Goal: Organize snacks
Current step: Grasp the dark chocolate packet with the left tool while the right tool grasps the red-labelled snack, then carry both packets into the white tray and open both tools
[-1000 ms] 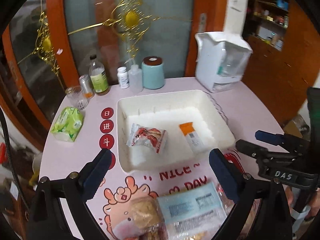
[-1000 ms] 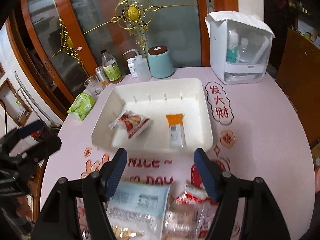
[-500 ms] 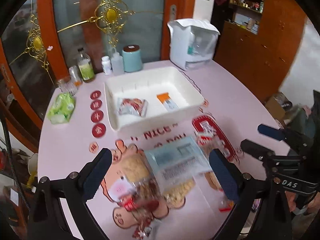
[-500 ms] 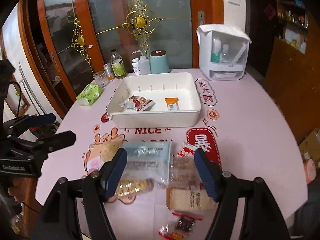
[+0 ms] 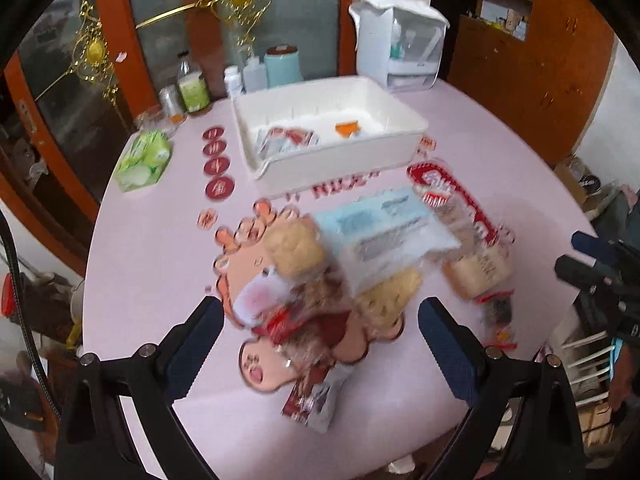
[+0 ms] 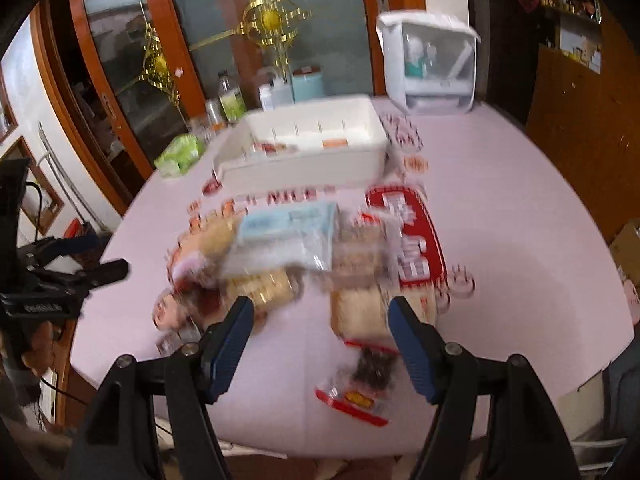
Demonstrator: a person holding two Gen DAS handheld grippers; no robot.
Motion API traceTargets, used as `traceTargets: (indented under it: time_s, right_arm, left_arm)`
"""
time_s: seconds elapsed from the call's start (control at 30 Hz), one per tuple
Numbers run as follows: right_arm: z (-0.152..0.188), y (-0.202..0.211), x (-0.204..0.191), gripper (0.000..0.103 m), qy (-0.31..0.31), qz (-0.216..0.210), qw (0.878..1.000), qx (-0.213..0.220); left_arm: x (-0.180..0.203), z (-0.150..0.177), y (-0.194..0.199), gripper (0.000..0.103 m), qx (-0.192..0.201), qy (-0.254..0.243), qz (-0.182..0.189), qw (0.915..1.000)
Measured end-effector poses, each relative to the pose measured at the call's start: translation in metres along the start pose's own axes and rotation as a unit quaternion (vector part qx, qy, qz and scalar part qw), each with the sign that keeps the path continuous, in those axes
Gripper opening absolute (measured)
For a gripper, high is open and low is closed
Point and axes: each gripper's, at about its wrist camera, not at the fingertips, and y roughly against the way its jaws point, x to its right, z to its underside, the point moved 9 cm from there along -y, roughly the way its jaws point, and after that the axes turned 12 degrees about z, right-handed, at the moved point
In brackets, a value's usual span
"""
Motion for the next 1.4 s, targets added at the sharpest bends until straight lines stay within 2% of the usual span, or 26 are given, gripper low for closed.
traceTargets:
  time_s: [0.23,0.33,0.4,0.53,0.63,0.87,1.0,1.1,1.23,1.3,1.4]
  right_arm:
    - [0.067,-0.037,-0.002,0.07,0.055,-0.026,0.996,-0.06]
    - [0.085,-0.059,0.005,0.07,0.073,-0.014,0.994,-0.085]
    - [0.089,-0.07,0.012,0.07,0.057,-0.016,0.993,-0.106]
    - [0.092,-0.091,0.021,0.07,-0.003,-0.02,0.99,-0.143]
    - [0.095,-0.101,0.02,0.07,-0.026,-0.015,0.987,-0.161]
    - [0.086,-0.114,0.011,0.07,-0.056,0.004,0.985,-0.166]
    - [0.082,-0.119,0.012,0.07,-0.064,0.028,0.983,-0.168]
    - [0.082,-0.12,0.012,0.069,-0.065,0.043,0.982,-0.169]
    - [0.079,-0.119,0.008,0.059,-0.06,0.052,0.984,-0.159]
    - [0.077,-0.117,0.005,0.054,-0.049,0.059,0.985,-0.152]
    - [0.077,-0.114,0.0,0.051,-0.051,0.046,0.986,-0.151]
  left_arm:
    - [-0.01,0.058,-0.026,0.097,-0.043,0.026,0.026,0.9984]
    - [-0.015,0.082,-0.044,0.097,-0.067,0.039,0.041,0.9961]
    - [-0.018,0.091,-0.056,0.097,-0.077,0.038,0.042,0.9954]
    - [-0.025,0.1,-0.077,0.097,-0.092,0.032,0.02,0.9951]
    - [-0.028,0.103,-0.091,0.097,-0.1,0.041,0.025,0.9938]
    - [-0.03,0.105,-0.113,0.097,-0.117,0.022,0.027,0.9925]
    - [-0.032,0.107,-0.122,0.088,-0.131,0.026,0.031,0.9905]
    - [-0.034,0.112,-0.128,0.069,-0.147,0.034,0.038,0.9878]
    - [-0.035,0.115,-0.129,0.064,-0.144,0.031,0.034,0.9884]
    - [-0.035,0.115,-0.129,0.047,-0.14,0.023,0.023,0.9896]
    - [-0.034,0.118,-0.129,0.043,-0.141,0.011,0.007,0.9899]
